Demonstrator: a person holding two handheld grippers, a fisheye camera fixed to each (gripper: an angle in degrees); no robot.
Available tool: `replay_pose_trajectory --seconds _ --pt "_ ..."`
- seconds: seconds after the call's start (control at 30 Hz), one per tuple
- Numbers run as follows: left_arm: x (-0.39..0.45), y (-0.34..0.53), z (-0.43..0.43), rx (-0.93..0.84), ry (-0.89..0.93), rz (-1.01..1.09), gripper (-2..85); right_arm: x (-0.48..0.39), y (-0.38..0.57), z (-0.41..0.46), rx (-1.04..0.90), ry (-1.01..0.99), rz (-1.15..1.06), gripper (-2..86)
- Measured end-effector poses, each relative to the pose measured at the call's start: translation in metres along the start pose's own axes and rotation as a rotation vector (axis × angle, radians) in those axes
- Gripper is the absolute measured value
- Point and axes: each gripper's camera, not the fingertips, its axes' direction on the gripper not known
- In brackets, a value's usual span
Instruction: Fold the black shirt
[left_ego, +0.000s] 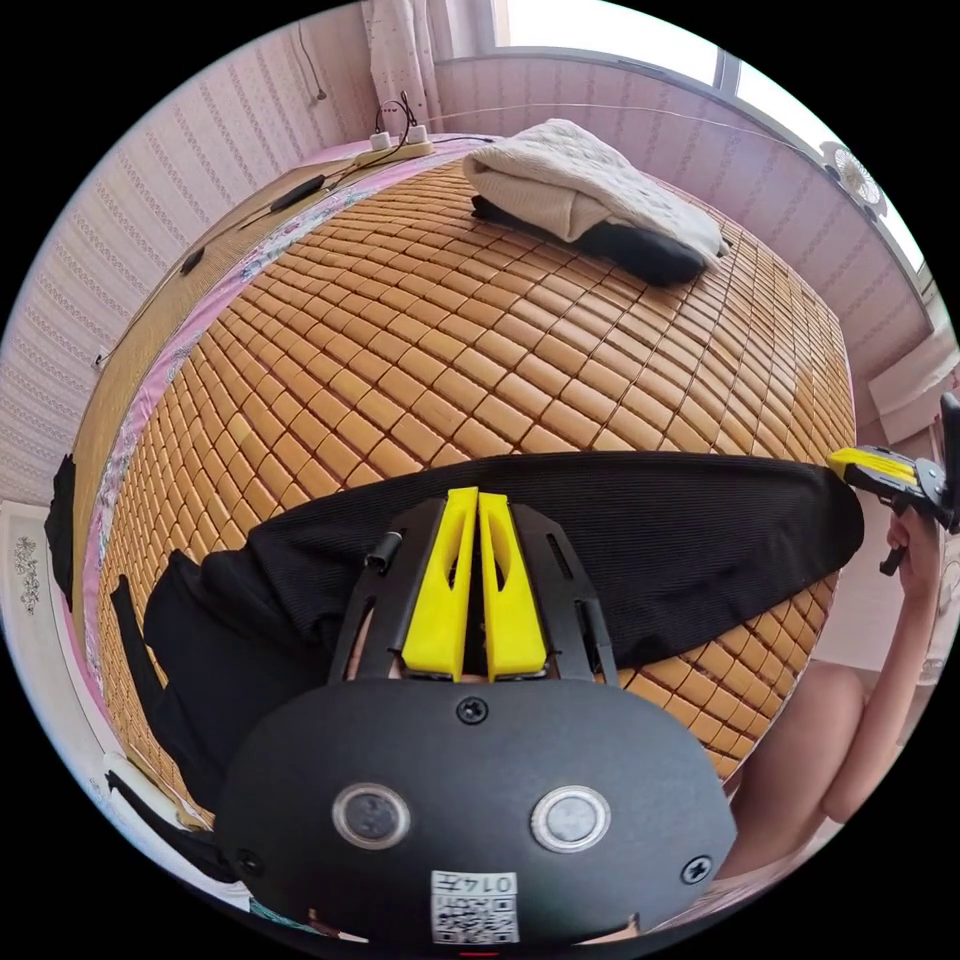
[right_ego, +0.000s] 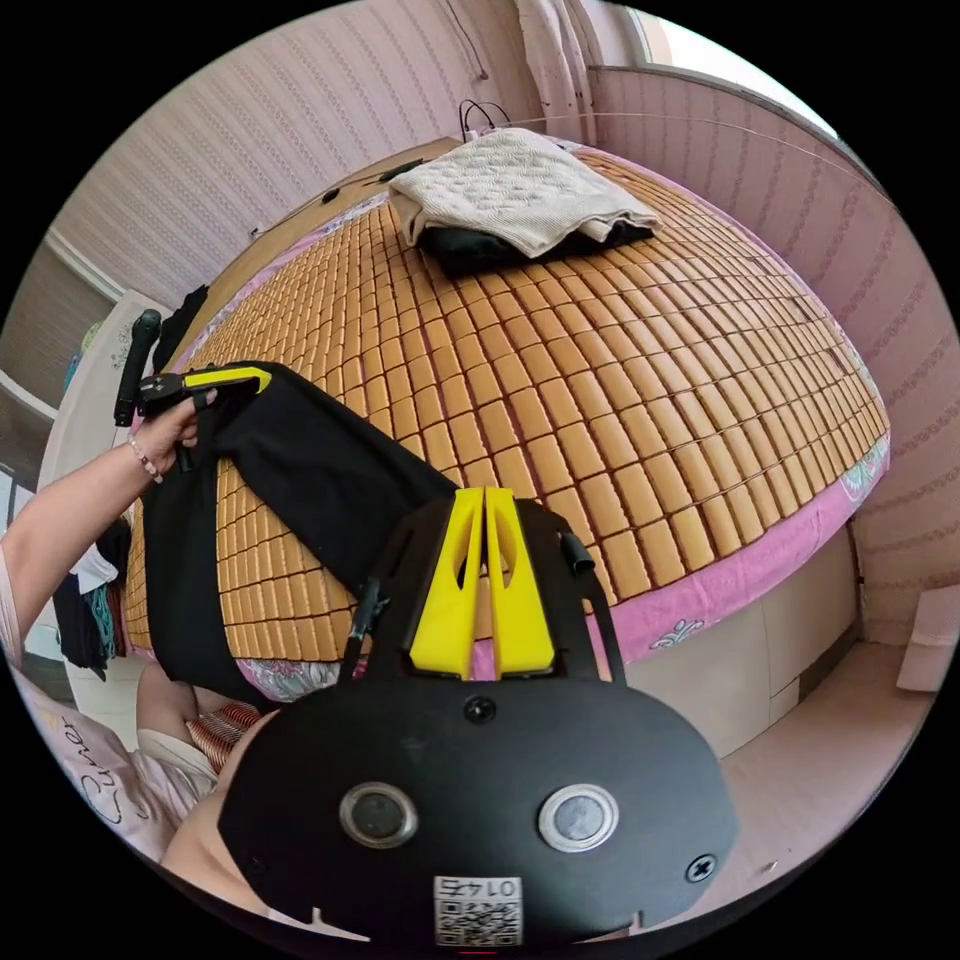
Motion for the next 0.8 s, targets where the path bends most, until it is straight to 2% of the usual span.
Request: replay_pose_trajectory --seconds 0.13,0.2,0.27,0.3,0.43,0.5,0.6,0.67,0.77,0.8 --pt "0.005 0.005 0.007 0.03 -0.005 0.009 -1.0 -0.012 0.002 -0.011 0.093 -0.105 -0.088 -0.3" --pt "0.006 0.006 0.012 0.04 0.003 0.01 -1.0 -0.015 0.0 -0.002 0.038 -0.126 -0.103 -0.4" --pt "0.008 0.008 0.026 0.023 0.016 -0.005 -1.0 -0.018 -0.002 0.015 -0.068 -0.051 -0.104 -0.7" --pt "0.009 0.009 0.027 0.033 0.018 -0.009 -1.0 -0.018 -0.002 0.014 -0.048 -0.059 -0.099 -0.7" --pt "0.015 0.015 0.038 0.042 0.011 -0.014 -1.0 0.002 0.01 -0.004 0.063 0.135 0.098 -0.5" --pt "0.018 0.016 0.042 0.042 0.005 0.005 -1.0 0.008 0.017 -0.014 0.118 0.136 0.146 -0.4" --pt "0.02 0.02 0.048 0.042 0.013 0.007 -1.0 0.006 0.022 -0.021 0.183 0.041 0.094 -0.3" --pt "0.022 0.024 0.051 0.044 0.02 0.002 -1.0 -0.002 0.016 -0.01 0.108 -0.086 -0.004 -0.4" --pt "0.028 0.027 0.055 0.037 0.003 0.021 -1.0 -0.015 0.011 0.014 -0.069 -0.033 -0.098 -0.5" --pt "0.03 0.027 0.055 0.035 -0.005 0.03 -1.0 -0.016 0.011 0.012 -0.03 -0.028 -0.101 -0.6"
